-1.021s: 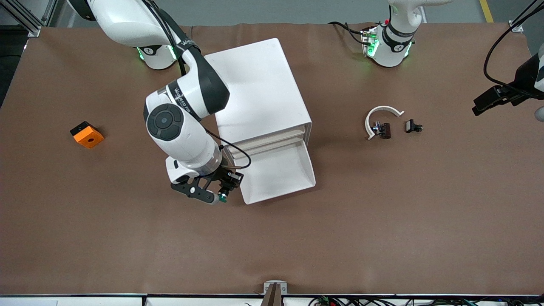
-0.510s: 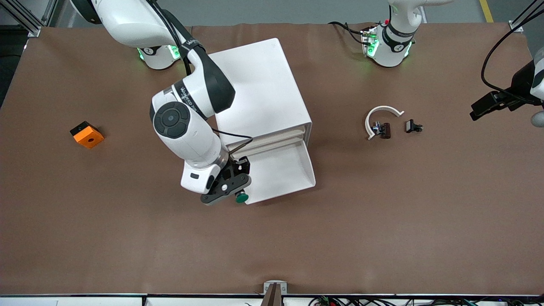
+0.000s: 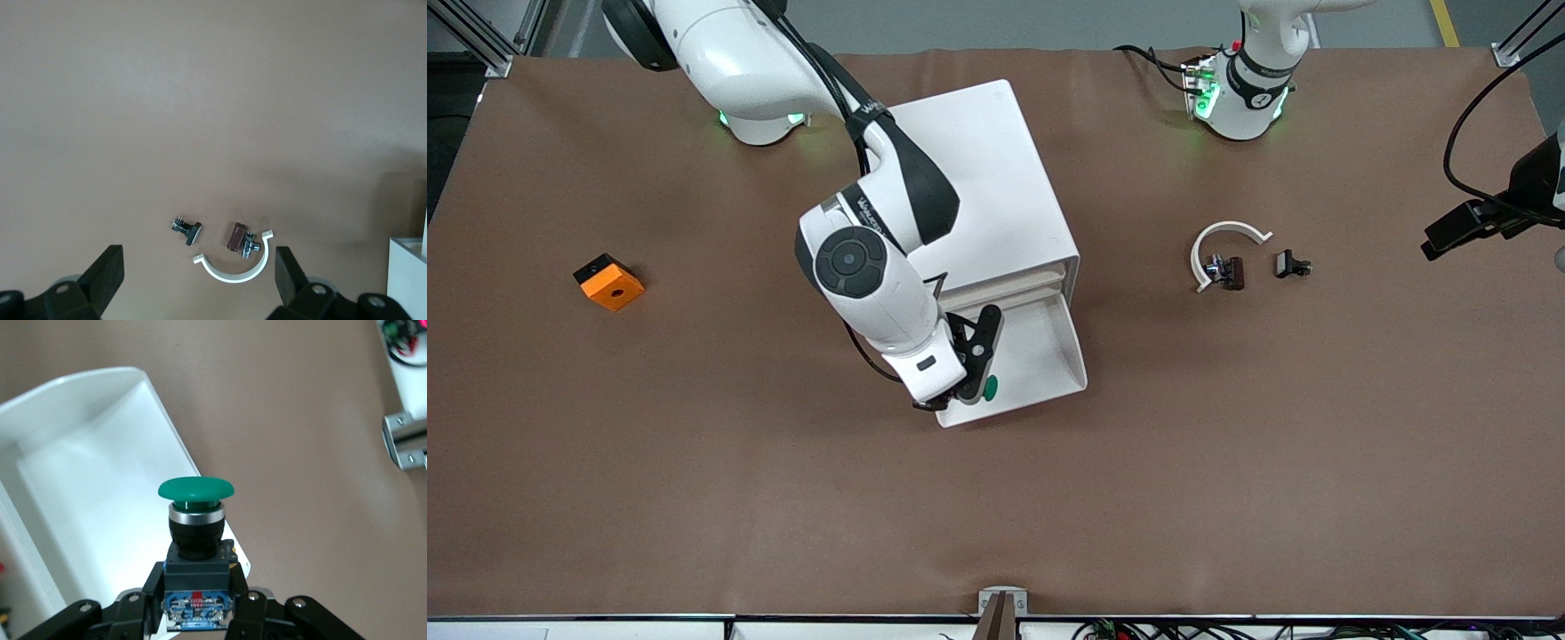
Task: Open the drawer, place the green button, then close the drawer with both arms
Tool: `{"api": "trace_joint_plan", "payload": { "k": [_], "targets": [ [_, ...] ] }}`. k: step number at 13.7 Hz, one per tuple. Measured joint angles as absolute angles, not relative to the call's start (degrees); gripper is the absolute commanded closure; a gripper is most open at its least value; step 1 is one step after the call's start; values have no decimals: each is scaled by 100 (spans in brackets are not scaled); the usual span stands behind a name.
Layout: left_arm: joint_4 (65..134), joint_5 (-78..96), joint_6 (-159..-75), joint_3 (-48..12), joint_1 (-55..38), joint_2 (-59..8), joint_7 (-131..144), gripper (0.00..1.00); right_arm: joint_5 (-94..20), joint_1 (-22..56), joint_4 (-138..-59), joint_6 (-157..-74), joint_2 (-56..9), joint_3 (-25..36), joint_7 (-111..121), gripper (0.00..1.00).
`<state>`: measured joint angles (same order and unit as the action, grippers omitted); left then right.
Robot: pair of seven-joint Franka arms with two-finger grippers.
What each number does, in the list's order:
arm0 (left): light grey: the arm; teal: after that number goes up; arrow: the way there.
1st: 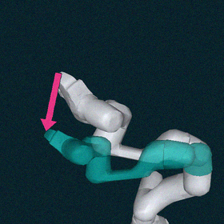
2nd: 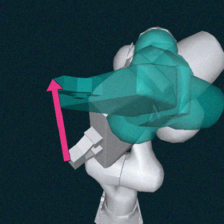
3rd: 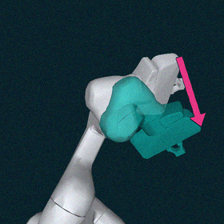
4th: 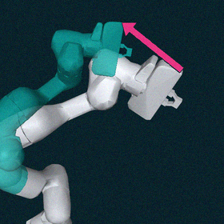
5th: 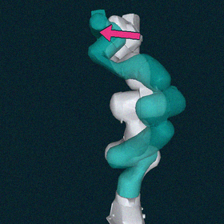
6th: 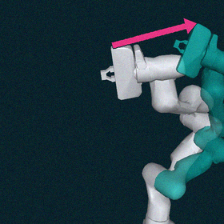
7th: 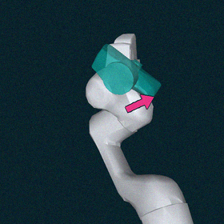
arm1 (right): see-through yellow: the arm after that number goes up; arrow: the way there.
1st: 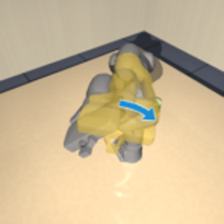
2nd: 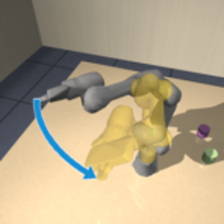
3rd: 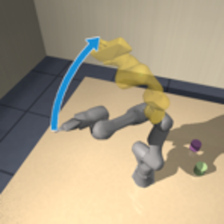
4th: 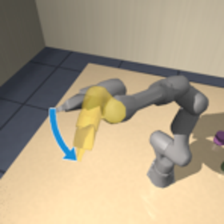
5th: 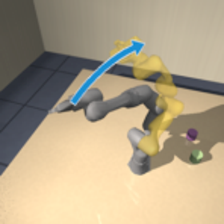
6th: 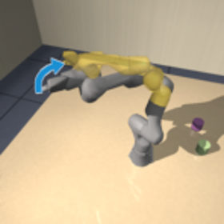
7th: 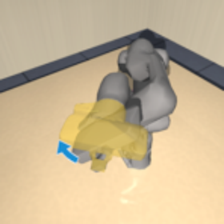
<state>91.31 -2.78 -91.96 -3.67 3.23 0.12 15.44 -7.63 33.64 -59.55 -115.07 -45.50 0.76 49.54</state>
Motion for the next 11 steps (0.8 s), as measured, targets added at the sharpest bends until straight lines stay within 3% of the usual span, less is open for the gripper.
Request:
{"api": "trace_joint_plan", "payload": {
  "k": [11],
  "targets": [
    [9146,-278,-9296,-350,359,-56,1544,0,-763,3337,-5575,-11509,-5173,149,6490,100]
  ]
}}
